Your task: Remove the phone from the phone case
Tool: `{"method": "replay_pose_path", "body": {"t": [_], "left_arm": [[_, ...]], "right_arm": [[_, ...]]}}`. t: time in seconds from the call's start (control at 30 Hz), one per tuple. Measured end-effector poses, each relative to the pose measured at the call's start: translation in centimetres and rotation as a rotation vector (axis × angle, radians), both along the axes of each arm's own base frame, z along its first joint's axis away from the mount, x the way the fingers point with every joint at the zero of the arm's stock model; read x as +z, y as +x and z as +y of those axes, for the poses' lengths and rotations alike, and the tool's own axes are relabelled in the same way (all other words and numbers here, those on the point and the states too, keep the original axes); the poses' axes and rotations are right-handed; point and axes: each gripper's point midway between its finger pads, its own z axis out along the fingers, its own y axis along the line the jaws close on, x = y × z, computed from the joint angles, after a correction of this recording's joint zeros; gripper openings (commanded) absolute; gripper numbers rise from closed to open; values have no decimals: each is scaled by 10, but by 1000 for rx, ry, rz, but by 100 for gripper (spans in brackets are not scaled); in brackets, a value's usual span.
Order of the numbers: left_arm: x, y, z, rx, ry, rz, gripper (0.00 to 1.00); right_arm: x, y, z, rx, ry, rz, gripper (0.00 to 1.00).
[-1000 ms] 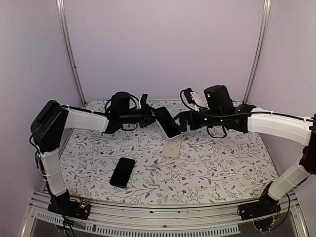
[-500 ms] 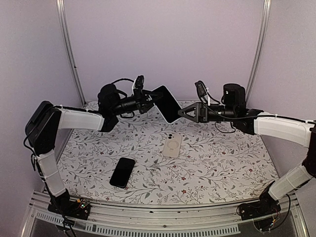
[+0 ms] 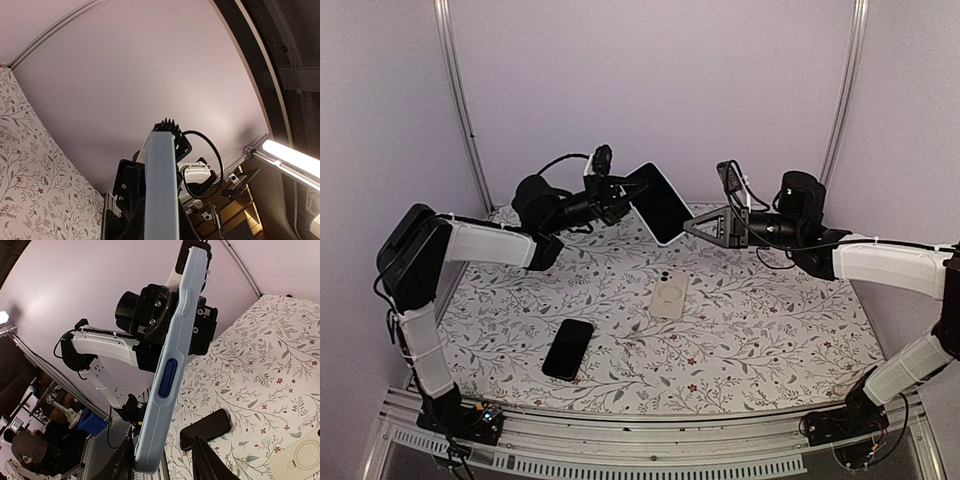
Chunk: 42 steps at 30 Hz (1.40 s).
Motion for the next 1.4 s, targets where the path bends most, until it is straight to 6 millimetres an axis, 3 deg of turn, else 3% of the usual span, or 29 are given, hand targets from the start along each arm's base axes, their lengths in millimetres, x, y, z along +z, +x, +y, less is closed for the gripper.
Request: {"method": "replay_pose_path", "body": {"t": [0.5,0.93,1.4], "left_arm": [[6,-5,1,-15,-31,-5,0],[7,-5,0,-15,-33,-8,0],[-1,0,-2,7,-11,-23,0]], "right_arm": [[5,-6,-15,19,56,-16,40],[4,-5,-16,20,61,16,41],[-25,16,-23,-22,33,136,40]]}}
